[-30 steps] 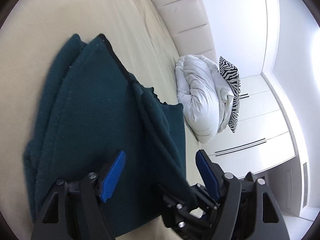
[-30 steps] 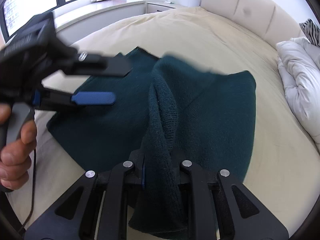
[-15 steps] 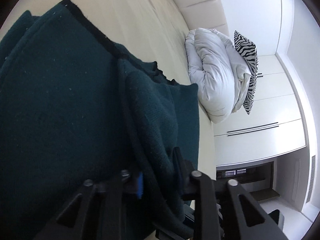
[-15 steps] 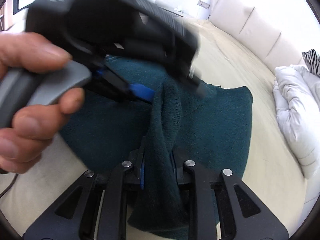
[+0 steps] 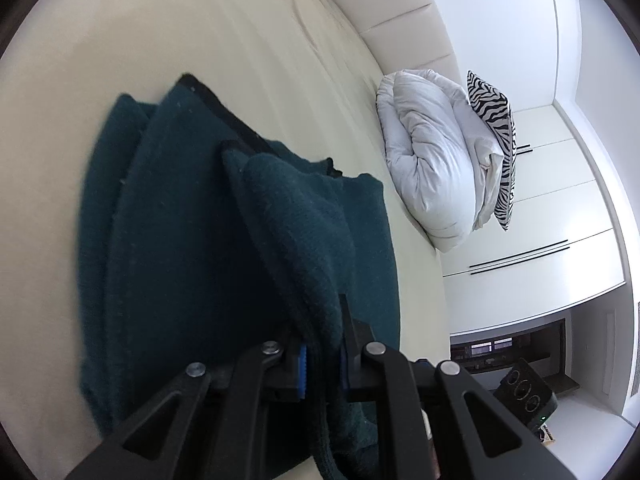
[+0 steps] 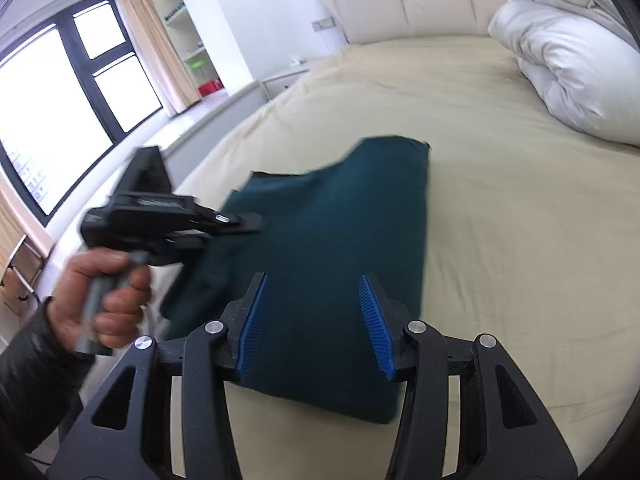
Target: Fold small clothes
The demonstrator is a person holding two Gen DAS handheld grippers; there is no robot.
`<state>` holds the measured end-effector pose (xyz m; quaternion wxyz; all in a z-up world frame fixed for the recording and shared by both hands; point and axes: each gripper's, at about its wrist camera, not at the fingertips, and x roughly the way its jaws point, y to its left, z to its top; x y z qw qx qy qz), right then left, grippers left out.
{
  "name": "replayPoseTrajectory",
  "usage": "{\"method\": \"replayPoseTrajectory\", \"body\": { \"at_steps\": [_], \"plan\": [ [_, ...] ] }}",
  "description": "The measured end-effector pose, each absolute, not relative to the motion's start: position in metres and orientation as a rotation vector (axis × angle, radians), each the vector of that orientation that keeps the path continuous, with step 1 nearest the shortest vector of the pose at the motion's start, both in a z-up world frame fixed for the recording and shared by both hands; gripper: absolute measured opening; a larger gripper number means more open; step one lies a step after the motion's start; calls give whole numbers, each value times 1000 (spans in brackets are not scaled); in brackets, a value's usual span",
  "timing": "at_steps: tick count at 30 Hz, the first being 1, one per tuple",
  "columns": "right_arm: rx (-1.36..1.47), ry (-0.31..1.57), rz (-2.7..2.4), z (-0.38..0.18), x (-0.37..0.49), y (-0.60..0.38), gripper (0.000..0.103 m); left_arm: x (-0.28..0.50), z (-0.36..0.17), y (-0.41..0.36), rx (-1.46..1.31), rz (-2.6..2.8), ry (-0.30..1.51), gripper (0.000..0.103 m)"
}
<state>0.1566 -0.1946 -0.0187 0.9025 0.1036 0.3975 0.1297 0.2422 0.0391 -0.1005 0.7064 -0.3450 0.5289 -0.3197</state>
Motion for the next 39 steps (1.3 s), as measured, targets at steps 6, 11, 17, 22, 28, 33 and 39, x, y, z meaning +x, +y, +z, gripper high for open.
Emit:
{"method": "replayPoseTrajectory", "body": {
  "at_steps": [6, 11, 17, 22, 28, 33, 39],
  "plan": [
    [79, 887, 274, -51, 174, -154, 46, 251, -94, 79, -761, -664, 1161, 12],
    [32, 900, 317, -63, 190, -121, 46, 261, -89, 101, -787, -652, 1137, 12],
    [3, 924, 356, -72, 184, -91, 46, 269, -116, 108, -736, -571, 1186, 14],
    [18, 957, 346, -95, 188, -79, 46, 265, -136, 126, -862, -558, 1156, 20],
    [135, 961, 408, -81, 190, -91, 46, 237, -75, 142, -712, -472, 980, 36],
    [182, 967, 442, -87, 183, -97, 46, 201, -47, 97, -496, -610, 961, 36],
    [239, 971, 429, -99, 170, -116, 43, 185, -93, 81, -342, -548, 1030, 16]
  ]
}}
